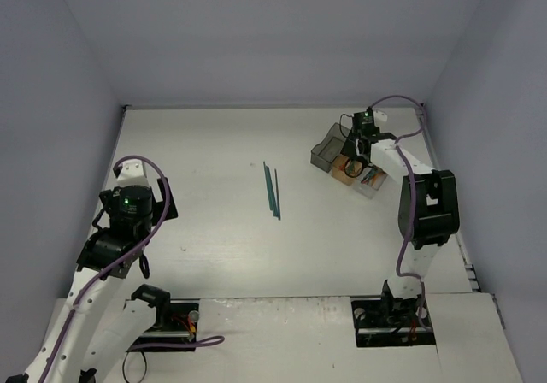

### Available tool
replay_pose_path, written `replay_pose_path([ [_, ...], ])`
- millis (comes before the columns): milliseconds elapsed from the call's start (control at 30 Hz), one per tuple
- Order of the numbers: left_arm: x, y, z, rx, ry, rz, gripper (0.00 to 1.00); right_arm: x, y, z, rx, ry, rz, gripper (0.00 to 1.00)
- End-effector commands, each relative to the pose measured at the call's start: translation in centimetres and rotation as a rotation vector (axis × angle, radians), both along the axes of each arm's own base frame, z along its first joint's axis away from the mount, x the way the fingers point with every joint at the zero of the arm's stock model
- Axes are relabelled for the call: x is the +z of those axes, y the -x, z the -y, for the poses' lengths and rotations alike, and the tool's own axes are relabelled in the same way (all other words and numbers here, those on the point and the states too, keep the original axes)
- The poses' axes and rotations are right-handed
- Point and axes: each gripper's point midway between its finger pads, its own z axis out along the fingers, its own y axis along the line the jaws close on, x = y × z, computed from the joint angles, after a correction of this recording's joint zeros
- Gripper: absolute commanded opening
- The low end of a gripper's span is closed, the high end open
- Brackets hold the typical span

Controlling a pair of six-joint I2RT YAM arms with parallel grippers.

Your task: Sort the eating utensils into containers

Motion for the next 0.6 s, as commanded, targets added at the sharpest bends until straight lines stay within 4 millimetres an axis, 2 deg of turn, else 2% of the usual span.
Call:
replay_pose_path([
  [0, 0.7, -0.8, 0.4, 0.0, 0.015, 0.032, 0.97, 6.9, -2.0, -0.9, 0.044, 0.005, 0.163, 0.41],
  [100, 0.7, -0.8, 0.3, 0.001, 0.015, 0.031, 0.97, 8.8, -1.2, -3.0, 0.128, 0.062, 0.198, 0.45],
  [133, 0.7, -0.8, 0.4, 0.0, 0.016, 0.031, 0.97, 9.5, -0.7, -4.4, 0.163, 0.077, 0.213, 0.48],
  [233, 0.8, -0.9, 0.4, -0.003, 0.017, 0.033, 0.97, 10.4, 1.1, -8.5, 0.288, 0.118, 0.233, 0.65],
  [300, 0.8, -0.9, 0.4, -0.004, 0.019, 0.034, 0.97, 10.0, 2.3, -10.6, 0.338, 0.118, 0.229, 0.76],
  [367, 0.8, -0.8, 0.4, -0.004, 0.018, 0.033, 0.97, 9.1, 3.3, -12.2, 0.373, 0.125, 0.212, 0.8],
  [500, 0.8, -0.8, 0.4, -0.006, 0.019, 0.034, 0.98, 6.6, 5.4, -15.6, 0.454, 0.132, 0.165, 0.81],
  [567, 0.9, -0.8, 0.5, -0.006, 0.02, 0.036, 0.97, 5.4, 5.8, -16.8, 0.479, 0.146, 0.146, 0.78],
])
